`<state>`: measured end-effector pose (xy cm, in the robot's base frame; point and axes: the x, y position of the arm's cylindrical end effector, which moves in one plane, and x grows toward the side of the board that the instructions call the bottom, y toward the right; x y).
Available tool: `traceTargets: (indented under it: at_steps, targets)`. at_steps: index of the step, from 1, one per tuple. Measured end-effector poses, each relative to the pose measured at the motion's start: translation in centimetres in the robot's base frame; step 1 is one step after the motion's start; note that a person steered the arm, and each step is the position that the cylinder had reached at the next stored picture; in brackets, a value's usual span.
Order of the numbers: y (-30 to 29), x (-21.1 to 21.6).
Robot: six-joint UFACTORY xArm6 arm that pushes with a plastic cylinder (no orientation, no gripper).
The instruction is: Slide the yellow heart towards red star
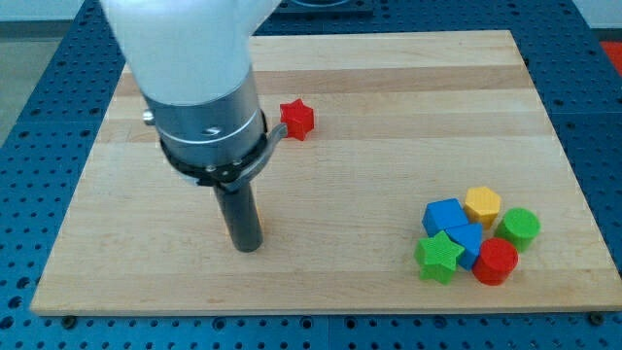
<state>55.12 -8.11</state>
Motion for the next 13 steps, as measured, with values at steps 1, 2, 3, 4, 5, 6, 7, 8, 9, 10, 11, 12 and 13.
traceTargets:
  at_steps: [1, 2, 3, 4, 5, 6, 7, 8, 9, 10, 11, 12, 13]
  targets:
    - [0.2, -1.3]
    - [-0.1, -1.5]
    - [-2.3, -1.5]
    - [-3.6, -1.6]
    - [-3.4, -2.8]
    - [-2.2, -4.7]
    - [-1.0, -6.8]
    - [-0.9, -8.6]
    - [-2.5, -8.6]
    - [-3.0, -8.6]
    - [-2.1, -9.1]
    - [0.2, -10.5]
    - [2.5, -11.5]
